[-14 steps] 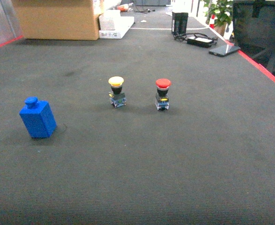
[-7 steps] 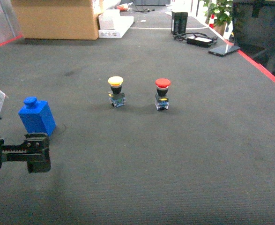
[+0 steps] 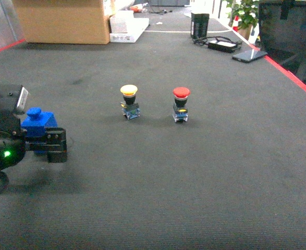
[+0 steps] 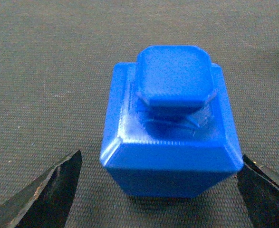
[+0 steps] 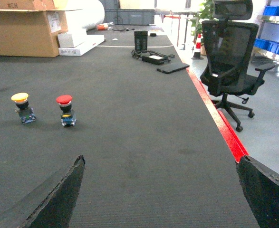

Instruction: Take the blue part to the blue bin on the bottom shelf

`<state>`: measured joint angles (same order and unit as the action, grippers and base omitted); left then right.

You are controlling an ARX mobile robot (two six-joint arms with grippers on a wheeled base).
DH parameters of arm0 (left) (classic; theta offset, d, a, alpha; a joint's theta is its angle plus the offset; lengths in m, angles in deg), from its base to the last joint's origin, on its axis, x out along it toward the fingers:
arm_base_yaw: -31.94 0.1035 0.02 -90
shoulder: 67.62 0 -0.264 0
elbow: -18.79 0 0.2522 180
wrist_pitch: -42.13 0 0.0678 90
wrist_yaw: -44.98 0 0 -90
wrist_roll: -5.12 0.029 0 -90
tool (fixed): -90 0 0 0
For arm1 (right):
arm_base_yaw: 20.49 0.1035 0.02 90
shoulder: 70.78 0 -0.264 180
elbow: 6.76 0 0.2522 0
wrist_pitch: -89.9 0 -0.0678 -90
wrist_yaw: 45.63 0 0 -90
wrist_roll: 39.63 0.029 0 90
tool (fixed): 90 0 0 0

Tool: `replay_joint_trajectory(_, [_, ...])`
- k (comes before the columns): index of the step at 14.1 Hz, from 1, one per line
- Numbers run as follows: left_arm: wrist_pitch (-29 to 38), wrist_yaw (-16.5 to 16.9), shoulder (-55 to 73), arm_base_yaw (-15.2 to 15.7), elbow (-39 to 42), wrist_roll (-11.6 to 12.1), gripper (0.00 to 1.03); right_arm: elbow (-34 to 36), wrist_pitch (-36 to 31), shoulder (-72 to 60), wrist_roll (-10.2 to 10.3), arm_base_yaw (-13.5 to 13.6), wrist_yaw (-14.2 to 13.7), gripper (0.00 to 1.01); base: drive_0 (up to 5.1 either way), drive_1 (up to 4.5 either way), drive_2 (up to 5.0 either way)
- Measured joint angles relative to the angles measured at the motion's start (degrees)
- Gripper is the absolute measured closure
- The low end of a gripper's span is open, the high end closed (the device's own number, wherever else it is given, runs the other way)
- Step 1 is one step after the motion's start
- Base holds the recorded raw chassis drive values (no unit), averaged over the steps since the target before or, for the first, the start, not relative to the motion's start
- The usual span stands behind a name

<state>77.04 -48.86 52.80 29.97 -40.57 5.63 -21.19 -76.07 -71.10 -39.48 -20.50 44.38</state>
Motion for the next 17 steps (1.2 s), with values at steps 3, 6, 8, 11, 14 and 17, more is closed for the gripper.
replay_joint_trajectory(3, [0.5, -0.4, 4.6, 0.8, -5.2, 0.0, 0.05, 0.0, 0.0, 0.0, 0.0, 0.0, 0.0, 0.03, 0.0, 0.0, 0.0])
replay_joint_trajectory(6, [-0.3, -0.5, 5.3, 1.6, -7.3, -0.1, 0.43, 0.0, 0.0, 0.0, 0.0, 0.0, 0.0, 0.03, 0.0, 0.0, 0.0])
replay_joint_trajectory(8, [0.0, -1.1, 5.3, 1.6, -7.3, -0.5, 0.58, 0.0, 0.0, 0.0, 0.0, 0.0, 0.0, 0.03, 0.0, 0.0, 0.0])
replay_joint_trajectory(11, [11.7, -6.8, -0.6, -1.1, 7.2, -4.2, 0.58, 0.0, 0.0, 0.0, 0.0, 0.0, 0.0, 0.03, 0.0, 0.0, 0.0])
replay_joint_trajectory(14, [17.0, -10.0, -17.6, -3.8, 29.0, -5.4, 0.58, 0.0, 0.0, 0.0, 0.0, 0.0, 0.0, 0.03, 0.0, 0.0, 0.0])
replay_joint_trajectory(17, [-9.1, -15.4, -55.7, -9.2, 36.7, -5.0, 0.58, 0.0, 0.0, 0.0, 0.0, 0.0, 0.0, 0.03, 0.0, 0.0, 0.0])
